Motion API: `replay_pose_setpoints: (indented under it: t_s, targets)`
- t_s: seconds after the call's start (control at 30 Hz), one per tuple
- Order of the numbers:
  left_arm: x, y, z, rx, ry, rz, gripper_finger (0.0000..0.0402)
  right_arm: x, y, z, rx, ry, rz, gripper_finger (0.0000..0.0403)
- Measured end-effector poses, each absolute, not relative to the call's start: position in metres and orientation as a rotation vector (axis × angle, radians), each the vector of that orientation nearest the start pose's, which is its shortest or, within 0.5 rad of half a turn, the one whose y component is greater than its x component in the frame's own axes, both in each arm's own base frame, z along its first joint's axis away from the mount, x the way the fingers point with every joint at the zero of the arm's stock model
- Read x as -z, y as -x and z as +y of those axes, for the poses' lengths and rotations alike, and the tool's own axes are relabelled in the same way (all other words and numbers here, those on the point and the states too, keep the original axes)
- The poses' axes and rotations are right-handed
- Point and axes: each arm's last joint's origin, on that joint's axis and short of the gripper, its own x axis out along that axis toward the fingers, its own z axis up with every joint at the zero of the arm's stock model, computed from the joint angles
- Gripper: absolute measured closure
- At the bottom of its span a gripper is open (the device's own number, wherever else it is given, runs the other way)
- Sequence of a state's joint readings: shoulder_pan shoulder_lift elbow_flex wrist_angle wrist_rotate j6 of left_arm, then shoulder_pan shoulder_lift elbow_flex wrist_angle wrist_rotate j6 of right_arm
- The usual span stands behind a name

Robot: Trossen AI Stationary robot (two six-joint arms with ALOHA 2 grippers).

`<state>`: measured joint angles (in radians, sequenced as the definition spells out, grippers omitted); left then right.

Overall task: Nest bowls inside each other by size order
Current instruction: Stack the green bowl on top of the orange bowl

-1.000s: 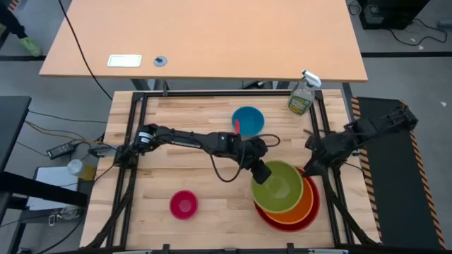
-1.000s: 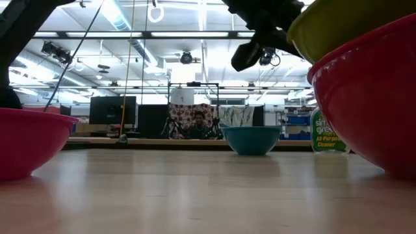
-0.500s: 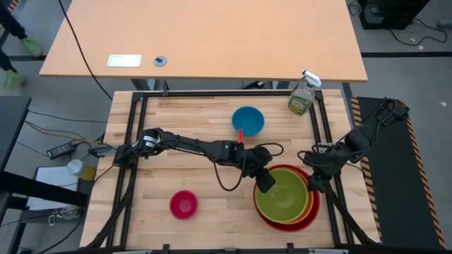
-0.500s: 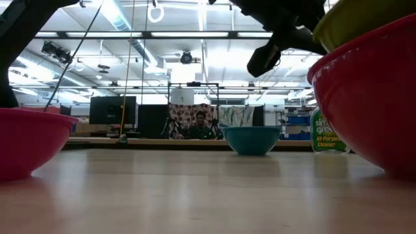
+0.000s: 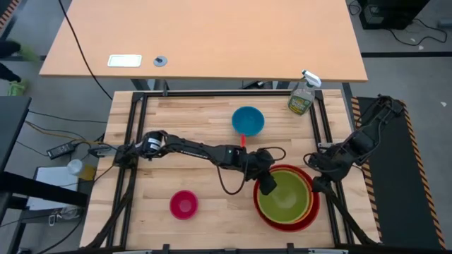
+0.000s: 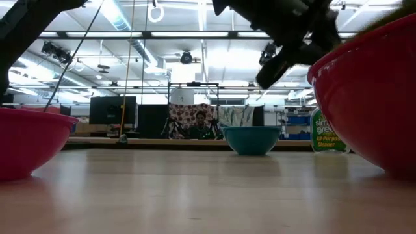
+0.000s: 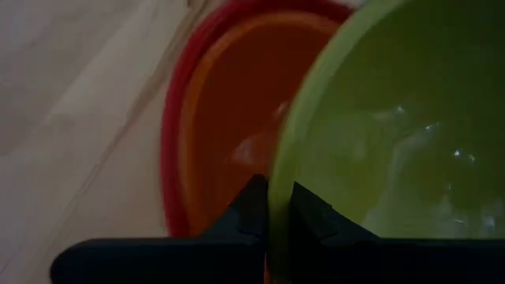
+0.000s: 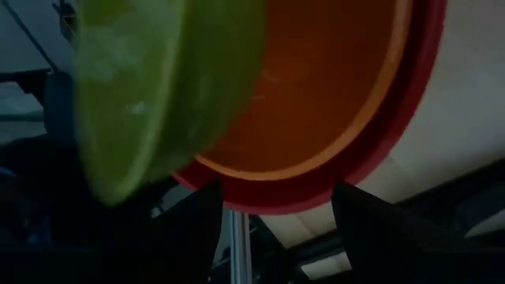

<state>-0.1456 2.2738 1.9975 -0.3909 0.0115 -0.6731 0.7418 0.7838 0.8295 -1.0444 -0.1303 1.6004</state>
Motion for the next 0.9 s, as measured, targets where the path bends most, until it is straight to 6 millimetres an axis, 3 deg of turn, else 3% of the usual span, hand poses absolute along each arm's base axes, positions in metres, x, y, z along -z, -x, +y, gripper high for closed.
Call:
replay_pose_setpoints:
  t_s: [0.27, 0.67, 0.9]
  targets:
    - [-0.2299, -0.5171, -0.0785, -0.030, 0.580, 0.686, 0.0359, -0.2804, -0.0895, 0.0882, 0.161, -1.072, 1.323, 0.0158]
    - [-0.2295, -0.5171, -0.0777, -0.033, 0.550, 0.685, 0.0256, -0.2803, -0.0905, 0.0872, 0.180, -1.052, 1.273, 0.0158]
    - [-0.2378, -0.5140, -0.0751, 0.000, 0.452, 0.679, 0.0244, -0.2820, -0.0971, 0.0909, 0.142, -1.018, 1.190, 0.0158]
